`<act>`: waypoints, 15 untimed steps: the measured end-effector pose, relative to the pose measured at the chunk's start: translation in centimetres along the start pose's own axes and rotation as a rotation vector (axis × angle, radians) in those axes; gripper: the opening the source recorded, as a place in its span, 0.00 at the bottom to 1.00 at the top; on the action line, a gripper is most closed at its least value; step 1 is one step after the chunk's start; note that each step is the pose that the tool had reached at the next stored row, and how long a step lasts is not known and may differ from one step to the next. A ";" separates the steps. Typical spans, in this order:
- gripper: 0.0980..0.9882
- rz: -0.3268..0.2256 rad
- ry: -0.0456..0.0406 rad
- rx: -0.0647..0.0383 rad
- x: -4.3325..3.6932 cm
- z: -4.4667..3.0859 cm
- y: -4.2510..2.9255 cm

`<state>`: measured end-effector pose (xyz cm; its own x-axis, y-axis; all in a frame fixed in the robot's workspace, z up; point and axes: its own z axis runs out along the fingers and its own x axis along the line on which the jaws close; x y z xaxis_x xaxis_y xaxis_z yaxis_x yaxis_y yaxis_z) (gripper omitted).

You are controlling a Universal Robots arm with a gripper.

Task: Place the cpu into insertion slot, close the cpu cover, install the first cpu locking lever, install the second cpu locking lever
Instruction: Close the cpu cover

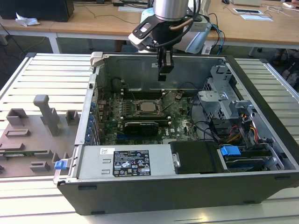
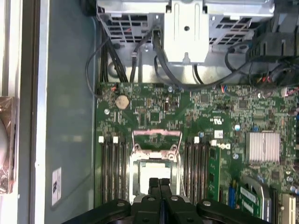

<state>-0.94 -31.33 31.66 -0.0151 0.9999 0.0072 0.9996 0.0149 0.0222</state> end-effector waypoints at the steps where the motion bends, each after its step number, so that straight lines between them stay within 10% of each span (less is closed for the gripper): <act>1: 0.01 0.000 0.0000 0.000 0.00 0.00 0.19; 15: 0.01 0.000 0.0002 0.008 -0.06 0.11 4.20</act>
<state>3.27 -31.33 31.64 -0.0150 0.9999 0.0074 0.9998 0.0149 0.0141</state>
